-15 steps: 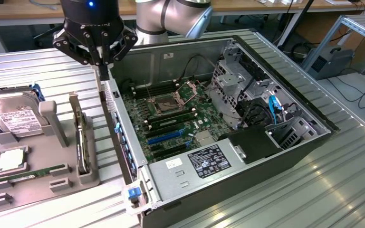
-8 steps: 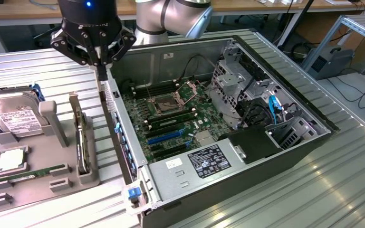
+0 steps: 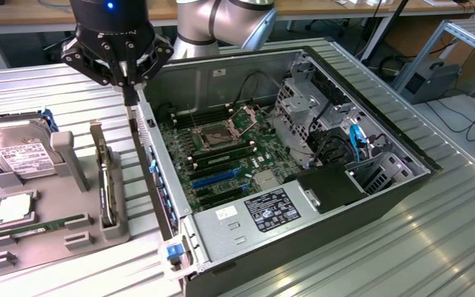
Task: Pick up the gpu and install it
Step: 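Reach for the gpu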
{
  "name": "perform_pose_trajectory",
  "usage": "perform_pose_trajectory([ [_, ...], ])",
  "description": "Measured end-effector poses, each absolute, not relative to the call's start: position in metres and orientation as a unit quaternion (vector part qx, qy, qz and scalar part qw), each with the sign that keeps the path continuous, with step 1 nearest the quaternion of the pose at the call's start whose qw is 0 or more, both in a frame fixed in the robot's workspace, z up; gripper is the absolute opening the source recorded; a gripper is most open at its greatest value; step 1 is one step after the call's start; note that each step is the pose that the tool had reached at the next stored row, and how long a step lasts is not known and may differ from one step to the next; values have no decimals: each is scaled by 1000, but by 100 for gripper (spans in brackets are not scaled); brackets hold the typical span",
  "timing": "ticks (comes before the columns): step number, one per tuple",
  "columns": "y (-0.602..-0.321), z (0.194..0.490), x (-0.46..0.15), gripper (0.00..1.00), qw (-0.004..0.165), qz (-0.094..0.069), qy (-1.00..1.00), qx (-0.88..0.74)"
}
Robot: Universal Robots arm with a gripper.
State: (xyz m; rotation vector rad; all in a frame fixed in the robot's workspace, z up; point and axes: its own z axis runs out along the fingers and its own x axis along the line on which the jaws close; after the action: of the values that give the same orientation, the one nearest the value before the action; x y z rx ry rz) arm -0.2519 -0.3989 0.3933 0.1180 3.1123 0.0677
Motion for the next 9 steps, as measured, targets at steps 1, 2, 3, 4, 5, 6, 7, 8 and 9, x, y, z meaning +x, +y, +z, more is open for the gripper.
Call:
perform_pose_trajectory([
  [1, -399, 393, -253, 11, 13, 22, 999, 38],
  [2, -399, 393, -255, 11, 13, 22, 999, 38],
  [3, -399, 393, -256, 11, 13, 22, 999, 38],
  [4, -399, 393, -256, 11, 13, 22, 999, 38],
  [5, -399, 393, -257, 11, 13, 22, 999, 38],
  [6, -399, 393, -258, 11, 13, 22, 999, 38],
  [7, -399, 393, -259, 11, 13, 22, 999, 38],
  [8, -399, 393, -259, 11, 13, 22, 999, 38],
  [9, -399, 393, -260, 11, 13, 22, 999, 38],
])
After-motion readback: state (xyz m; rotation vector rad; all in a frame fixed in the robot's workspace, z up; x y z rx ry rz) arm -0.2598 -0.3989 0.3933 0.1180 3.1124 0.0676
